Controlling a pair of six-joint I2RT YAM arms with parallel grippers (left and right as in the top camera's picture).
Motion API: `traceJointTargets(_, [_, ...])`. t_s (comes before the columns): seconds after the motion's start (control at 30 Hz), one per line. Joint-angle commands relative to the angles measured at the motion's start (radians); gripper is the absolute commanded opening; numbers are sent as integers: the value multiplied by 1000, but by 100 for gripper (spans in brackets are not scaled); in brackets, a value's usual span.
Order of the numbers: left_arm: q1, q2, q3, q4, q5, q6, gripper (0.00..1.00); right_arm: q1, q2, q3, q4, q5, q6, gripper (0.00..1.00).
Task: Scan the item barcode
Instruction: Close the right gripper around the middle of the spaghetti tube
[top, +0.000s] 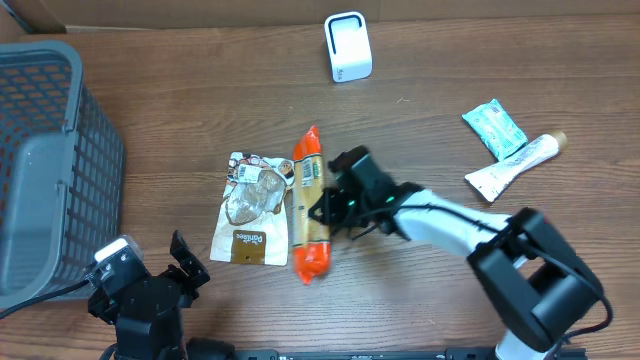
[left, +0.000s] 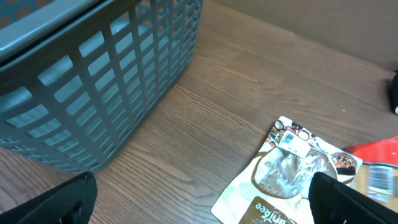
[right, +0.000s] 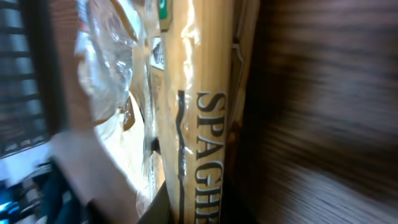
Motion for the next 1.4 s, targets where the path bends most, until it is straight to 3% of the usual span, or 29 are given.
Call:
traceJointTargets(0.0, [-4, -3, -2, 0, -17, -14, 100, -92, -108, 3, 12, -267, -98, 4])
traceJointTargets(0.2, [-4, -3, -2, 0, -17, -14, 100, -127, -114, 3, -13, -284, -173, 4])
traceJointTargets(0.47, [-4, -3, -2, 0, -17, -14, 100, -80, -109, 2, -147, -48, -172, 4])
traceJointTargets(0.7, [-4, -3, -2, 0, -17, -14, 100, -39, -108, 1, -156, -29, -171, 4])
traceJointTargets(0.77, [-4, -3, -2, 0, -17, -14, 99, -38, -108, 1, -161, -27, -168, 28])
traceJointTargets(0.8, [-4, -3, -2, 0, -17, -14, 100, -38, -108, 1, -161, -27, -168, 32])
traceJointTargets(1.03, [-4, -3, -2, 0, -17, -14, 100, -52, -103, 1, -150, 53, -172, 43])
traceJointTargets(1.37, [-4, -3, -2, 0, -17, -14, 99, -16, 14, 1, -38, 21, -160, 44])
